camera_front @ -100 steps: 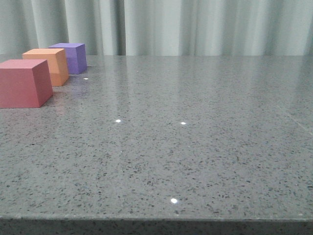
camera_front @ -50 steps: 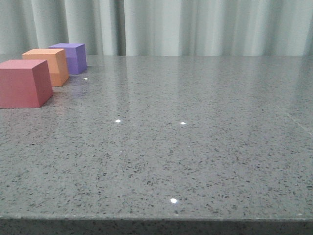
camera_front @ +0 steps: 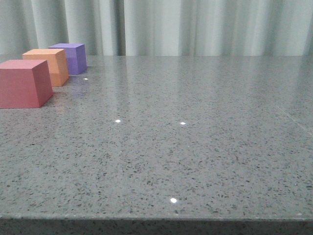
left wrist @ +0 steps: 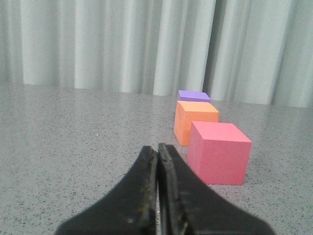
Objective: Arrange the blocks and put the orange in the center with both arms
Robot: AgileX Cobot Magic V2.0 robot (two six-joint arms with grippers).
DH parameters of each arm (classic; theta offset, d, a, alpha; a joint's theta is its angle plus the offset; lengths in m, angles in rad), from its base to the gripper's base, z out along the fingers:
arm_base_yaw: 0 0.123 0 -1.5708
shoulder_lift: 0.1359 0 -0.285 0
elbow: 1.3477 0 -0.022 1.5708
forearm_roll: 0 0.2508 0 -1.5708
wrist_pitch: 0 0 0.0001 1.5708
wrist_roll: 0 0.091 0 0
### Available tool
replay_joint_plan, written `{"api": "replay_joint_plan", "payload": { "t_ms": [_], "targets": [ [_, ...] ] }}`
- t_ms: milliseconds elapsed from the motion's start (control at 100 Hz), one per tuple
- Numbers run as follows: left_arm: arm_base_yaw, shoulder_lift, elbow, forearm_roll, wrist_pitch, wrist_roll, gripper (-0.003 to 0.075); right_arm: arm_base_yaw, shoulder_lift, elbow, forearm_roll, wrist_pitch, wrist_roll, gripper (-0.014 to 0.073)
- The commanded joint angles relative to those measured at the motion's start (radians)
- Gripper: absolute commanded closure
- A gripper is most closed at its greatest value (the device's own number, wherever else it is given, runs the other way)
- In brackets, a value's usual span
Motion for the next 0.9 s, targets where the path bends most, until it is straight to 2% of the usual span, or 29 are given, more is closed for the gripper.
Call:
{"api": "replay_joint_plan", "payload": {
  "t_ms": [0, 410, 890],
  "targets": [
    [0.001, -0.011, 0.042, -0.003, -0.077, -0.005, 0.0741, -0.004, -0.021, -0.005, 0.009, -0.092, -0.010, 0.0662],
    [0.001, -0.011, 0.042, -0.003, -0.077, -0.005, 0.0741, -0.004, -0.021, 0.031, -0.054, -0.172, -0.011, 0.0662],
    [0.001, -0.011, 0.042, -0.003, -0.077, -0.005, 0.0741, -0.004, -0.021, 0.031, -0.054, -0.172, -0.011, 0.0662]
  ]
}}
